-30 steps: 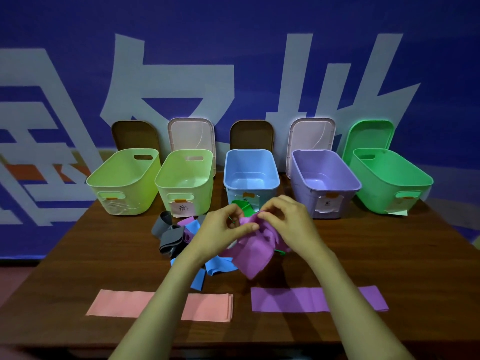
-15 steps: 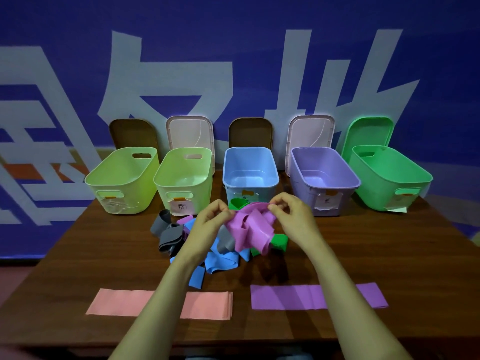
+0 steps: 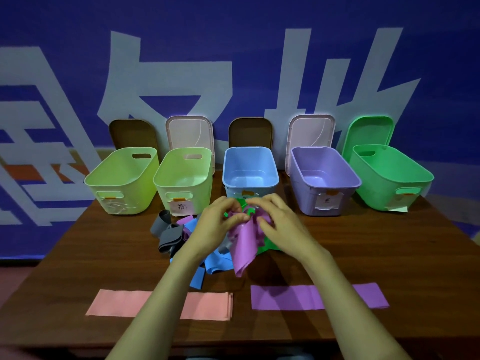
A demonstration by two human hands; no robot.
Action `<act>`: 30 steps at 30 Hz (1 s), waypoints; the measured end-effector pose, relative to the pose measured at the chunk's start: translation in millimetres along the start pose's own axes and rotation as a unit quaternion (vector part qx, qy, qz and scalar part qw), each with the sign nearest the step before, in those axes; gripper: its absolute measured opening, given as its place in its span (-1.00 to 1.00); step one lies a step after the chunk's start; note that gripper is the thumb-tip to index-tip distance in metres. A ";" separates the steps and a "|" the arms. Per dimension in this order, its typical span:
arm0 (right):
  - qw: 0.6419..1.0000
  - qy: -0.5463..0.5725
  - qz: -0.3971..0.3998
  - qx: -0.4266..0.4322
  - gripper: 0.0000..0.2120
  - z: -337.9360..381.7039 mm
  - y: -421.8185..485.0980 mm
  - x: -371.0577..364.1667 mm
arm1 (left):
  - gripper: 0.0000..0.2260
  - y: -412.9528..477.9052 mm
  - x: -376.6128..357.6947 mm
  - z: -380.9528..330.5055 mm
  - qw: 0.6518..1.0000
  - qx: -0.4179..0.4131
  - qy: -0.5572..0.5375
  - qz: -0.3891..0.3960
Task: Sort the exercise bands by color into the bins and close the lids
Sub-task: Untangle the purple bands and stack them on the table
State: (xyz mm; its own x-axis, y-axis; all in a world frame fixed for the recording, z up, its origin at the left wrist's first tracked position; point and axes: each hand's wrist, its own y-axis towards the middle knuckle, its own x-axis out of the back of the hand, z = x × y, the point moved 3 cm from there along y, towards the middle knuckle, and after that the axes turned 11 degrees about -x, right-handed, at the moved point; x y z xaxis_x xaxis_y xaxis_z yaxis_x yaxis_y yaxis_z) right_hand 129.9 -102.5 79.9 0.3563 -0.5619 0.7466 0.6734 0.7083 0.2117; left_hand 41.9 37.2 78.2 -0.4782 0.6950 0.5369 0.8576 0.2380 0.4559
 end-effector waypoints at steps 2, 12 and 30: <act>0.998 -0.020 -0.051 0.018 -0.79 -0.9 0.8 1.2 | -0.85 1.7 0.4 -0.8 1.000 -0.009 0.016 -0.001; 0.986 -0.055 -0.117 -0.104 -0.83 -13.4 12.2 2.8 | -0.79 -1.2 -1.7 -4.7 0.995 -0.041 0.071 0.063; 0.927 0.130 -0.164 -0.310 -0.88 -54.9 17.2 -12.1 | -0.80 -13.8 12.4 17.3 0.987 0.139 0.007 -0.076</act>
State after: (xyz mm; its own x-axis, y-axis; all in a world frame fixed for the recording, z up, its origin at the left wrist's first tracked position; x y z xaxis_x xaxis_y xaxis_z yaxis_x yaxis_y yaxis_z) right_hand 172.8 -107.0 39.9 0.1565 -0.8451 0.5111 0.9875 0.1446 -0.0634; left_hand 27.4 54.3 66.2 -0.6071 0.6270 0.4881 0.7929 0.5178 0.3212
